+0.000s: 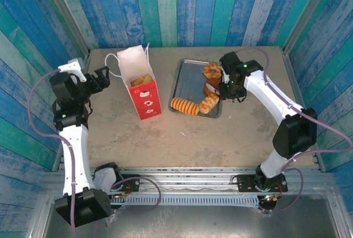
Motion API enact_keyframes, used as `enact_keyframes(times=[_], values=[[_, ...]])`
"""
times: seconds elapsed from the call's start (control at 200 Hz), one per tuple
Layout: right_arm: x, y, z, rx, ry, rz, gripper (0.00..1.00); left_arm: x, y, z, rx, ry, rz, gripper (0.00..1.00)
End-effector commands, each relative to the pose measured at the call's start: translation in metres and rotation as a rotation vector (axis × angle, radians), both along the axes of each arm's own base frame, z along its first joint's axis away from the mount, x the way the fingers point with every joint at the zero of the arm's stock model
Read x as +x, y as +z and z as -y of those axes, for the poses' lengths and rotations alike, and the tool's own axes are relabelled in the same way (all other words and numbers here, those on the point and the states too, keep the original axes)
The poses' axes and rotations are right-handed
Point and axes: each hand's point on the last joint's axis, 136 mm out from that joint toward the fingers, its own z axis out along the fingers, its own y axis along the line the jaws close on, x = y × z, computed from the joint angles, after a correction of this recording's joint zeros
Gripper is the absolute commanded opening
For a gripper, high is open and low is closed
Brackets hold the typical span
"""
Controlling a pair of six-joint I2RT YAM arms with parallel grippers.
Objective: Place the fake bread into the paper bag
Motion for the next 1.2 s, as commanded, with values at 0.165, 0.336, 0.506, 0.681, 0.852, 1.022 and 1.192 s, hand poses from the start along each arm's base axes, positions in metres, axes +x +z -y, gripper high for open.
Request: enact_keyframes(times=[0.165, 0.336, 0.506, 0.681, 0.852, 1.022, 1.192], values=[[0.011, -0.002, -0.001, -0.014, 0.014, -0.012, 0.55, 0.000, -0.004, 0.004, 0.001, -0.027, -0.007, 0.94], [0.017, -0.007, -0.004, -0.023, 0.023, -0.023, 0.55, 0.000, -0.006, 0.004, 0.001, -0.026, -0.012, 0.94], [0.023, -0.013, -0.005, -0.040, 0.031, -0.033, 0.56, 0.002, -0.008, 0.004, -0.001, -0.028, -0.018, 0.94], [0.028, -0.018, -0.009, -0.039, 0.046, -0.045, 0.57, 0.003, -0.010, 0.004, -0.001, -0.029, -0.026, 0.94], [0.033, -0.022, -0.012, -0.036, 0.051, -0.055, 0.57, 0.003, -0.010, 0.004, 0.000, -0.030, -0.028, 0.94], [0.033, -0.028, -0.012, -0.044, 0.054, -0.073, 0.57, 0.003, -0.010, 0.006, -0.010, -0.043, -0.027, 0.94], [0.032, -0.035, -0.012, -0.061, 0.062, -0.108, 0.57, 0.004, -0.009, 0.009, -0.024, -0.061, -0.028, 0.94]])
